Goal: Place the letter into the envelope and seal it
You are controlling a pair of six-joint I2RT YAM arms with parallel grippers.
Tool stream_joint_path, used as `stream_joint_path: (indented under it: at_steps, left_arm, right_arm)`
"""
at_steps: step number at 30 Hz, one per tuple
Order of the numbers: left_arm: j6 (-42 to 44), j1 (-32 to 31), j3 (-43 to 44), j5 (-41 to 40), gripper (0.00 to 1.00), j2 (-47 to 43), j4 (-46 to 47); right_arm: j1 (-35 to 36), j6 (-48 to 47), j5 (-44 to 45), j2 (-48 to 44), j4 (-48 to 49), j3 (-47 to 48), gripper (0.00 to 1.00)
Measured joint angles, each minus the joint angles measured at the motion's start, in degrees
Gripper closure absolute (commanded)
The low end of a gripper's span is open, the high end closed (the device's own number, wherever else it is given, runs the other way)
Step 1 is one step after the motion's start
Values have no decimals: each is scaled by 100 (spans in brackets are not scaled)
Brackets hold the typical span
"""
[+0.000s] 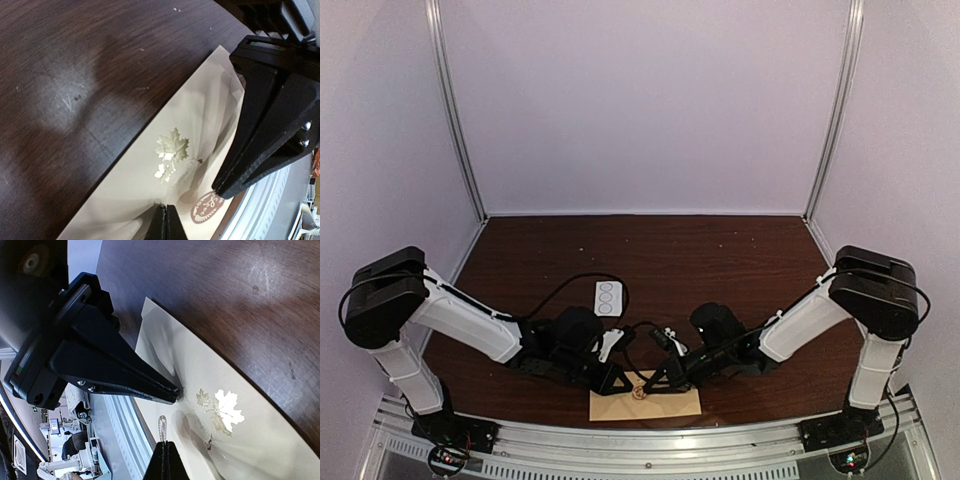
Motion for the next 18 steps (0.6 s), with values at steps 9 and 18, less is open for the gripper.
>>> stream_joint_path:
  at_steps: [9,18]
  left_arm:
    - [0,0,0,0,100,0,0]
    - [0,0,0,2,100,0,0]
  right_arm:
    - [0,0,103,11,-70,-11,100]
    - [-15,-2,151,92,-127,-50,100]
